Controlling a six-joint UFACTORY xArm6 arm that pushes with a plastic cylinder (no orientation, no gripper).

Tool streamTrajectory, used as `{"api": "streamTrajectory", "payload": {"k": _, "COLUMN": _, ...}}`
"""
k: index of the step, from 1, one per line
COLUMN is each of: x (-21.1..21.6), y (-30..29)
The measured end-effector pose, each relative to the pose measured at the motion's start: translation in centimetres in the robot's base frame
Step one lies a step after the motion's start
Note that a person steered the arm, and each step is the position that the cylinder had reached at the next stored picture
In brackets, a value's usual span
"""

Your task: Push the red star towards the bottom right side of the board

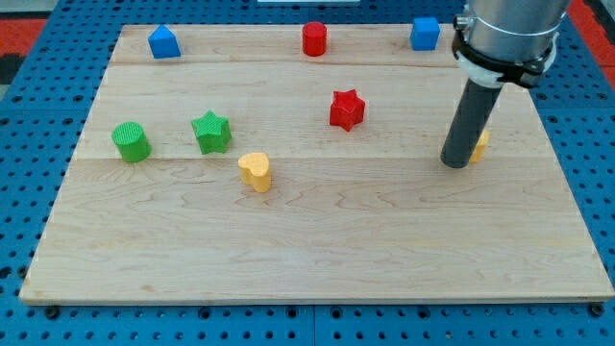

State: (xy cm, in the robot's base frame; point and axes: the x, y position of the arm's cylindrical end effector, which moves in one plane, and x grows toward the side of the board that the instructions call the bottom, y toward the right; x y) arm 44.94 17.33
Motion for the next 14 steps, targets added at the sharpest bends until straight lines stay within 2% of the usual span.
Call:
{"api": "streamTrajectory", "payload": {"k": 1, "x": -1.6, "y": 0.2}}
{"api": "streamTrajectory", "payload": {"k": 3, "x": -1.7, "y": -0.5}}
{"api": "streamTrajectory", "payload": {"k": 5, "x": -2.8, "y": -6.5}}
{"api": "streamTrajectory", "payload": {"k": 6, "x": -3.6, "y": -14.0}}
{"api": "streamTrajectory", "payload": {"k": 7, "x": -6.6, "y": -21.0}}
{"api": "streamTrajectory", "payload": {"k": 8, "x": -10.2, "y": -17.1}}
{"api": "streamTrajectory", "payload": {"k": 9, "x": -6.9, "y": -10.2}}
{"api": "streamTrajectory", "payload": {"k": 10, "x": -3.3, "y": -7.7}}
{"api": "streamTrajectory", "payload": {"k": 11, "x": -6.5, "y": -9.0}}
{"api": "streamTrajectory", "payload": {"k": 12, "x": -7.1, "y": -5.7}}
{"api": "streamTrajectory", "payload": {"k": 13, "x": -2.3, "y": -7.2}}
{"api": "streamTrajectory", "payload": {"k": 14, "x": 0.8, "y": -5.8}}
